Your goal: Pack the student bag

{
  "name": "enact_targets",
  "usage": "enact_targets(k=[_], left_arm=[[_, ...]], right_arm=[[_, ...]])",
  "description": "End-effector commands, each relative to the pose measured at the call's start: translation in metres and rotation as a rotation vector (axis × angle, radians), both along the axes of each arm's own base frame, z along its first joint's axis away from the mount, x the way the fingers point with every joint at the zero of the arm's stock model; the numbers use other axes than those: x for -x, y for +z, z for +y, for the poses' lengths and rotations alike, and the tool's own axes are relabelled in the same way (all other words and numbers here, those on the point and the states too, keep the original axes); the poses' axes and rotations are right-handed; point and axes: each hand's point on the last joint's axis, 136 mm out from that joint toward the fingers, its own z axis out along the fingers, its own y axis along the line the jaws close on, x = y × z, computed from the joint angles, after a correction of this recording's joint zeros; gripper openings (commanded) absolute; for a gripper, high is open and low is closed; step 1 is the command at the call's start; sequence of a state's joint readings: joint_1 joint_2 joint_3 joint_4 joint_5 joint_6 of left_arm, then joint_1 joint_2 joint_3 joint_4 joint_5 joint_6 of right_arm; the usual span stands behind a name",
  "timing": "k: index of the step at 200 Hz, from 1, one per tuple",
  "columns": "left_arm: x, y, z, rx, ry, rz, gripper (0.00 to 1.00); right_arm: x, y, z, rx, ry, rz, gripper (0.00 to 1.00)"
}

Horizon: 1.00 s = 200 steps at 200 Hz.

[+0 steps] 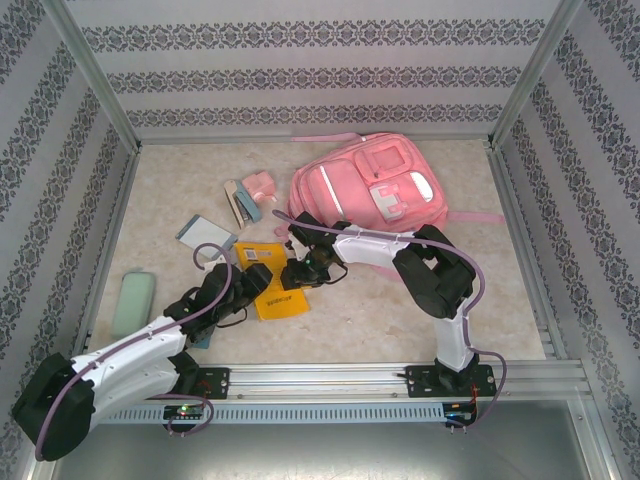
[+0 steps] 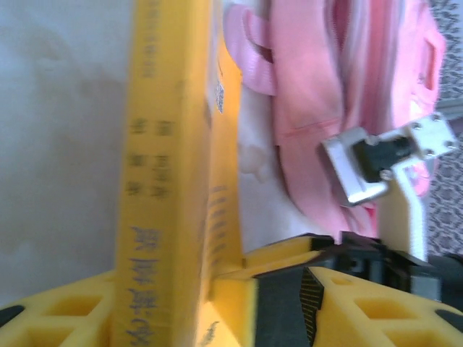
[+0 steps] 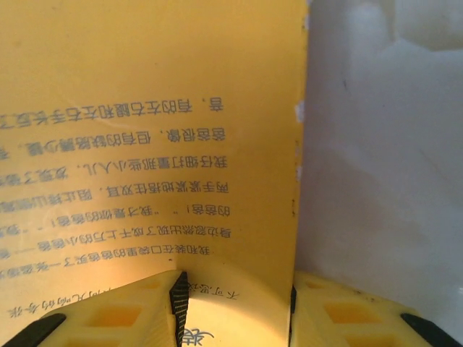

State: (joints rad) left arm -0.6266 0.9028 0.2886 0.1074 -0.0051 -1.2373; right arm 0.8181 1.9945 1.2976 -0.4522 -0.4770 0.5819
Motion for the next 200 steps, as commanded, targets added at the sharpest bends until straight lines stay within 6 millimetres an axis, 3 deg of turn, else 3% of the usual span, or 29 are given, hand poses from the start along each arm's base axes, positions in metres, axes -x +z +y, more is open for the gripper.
enact_targets(k=[1, 11, 37, 50, 76, 108, 144, 174, 200], left_arm=[[-0.012, 0.038, -0.021, 0.084, -0.06, -0.113, 0.57], [-0.011, 0.034, -0.018, 0.054, -0.054, -0.087, 0.54], [-0.006, 0.02, -0.004, -0.037, -0.016, -0.008, 0.32], [-0.003, 0.014, 0.003, -0.08, 0.004, 0.026, 0.16], [-0.002, 0.02, 0.012, -0.114, 0.027, 0.028, 0.01], [-0.002, 0.033, 0.018, -0.166, 0.028, 0.019, 0.0], [-0.006, 0.047, 0.017, -0.16, 0.031, -0.005, 0.0], [-0.009, 0.057, 0.015, -0.159, 0.024, -0.024, 0.0], [-0.01, 0.061, 0.015, -0.167, 0.023, -0.028, 0.0]], right_arm=[[0.007, 0.002, 0.011, -0.04, 0.021, 0.023, 0.4], [0.005, 0.004, 0.009, -0.035, 0.016, 0.012, 0.4], [-0.005, 0.015, 0.0, -0.03, -0.011, -0.024, 0.41], [-0.014, 0.027, -0.006, -0.032, -0.026, -0.056, 0.42], [-0.038, 0.057, -0.024, 0.007, -0.039, -0.178, 0.45], [-0.086, 0.088, -0.061, 0.15, -0.093, -0.394, 0.49], [-0.145, 0.099, -0.098, 0.335, -0.127, -0.55, 0.49], [-0.176, 0.096, -0.097, 0.359, -0.089, -0.573, 0.49], [-0.191, 0.081, -0.093, 0.415, -0.051, -0.571, 0.5]])
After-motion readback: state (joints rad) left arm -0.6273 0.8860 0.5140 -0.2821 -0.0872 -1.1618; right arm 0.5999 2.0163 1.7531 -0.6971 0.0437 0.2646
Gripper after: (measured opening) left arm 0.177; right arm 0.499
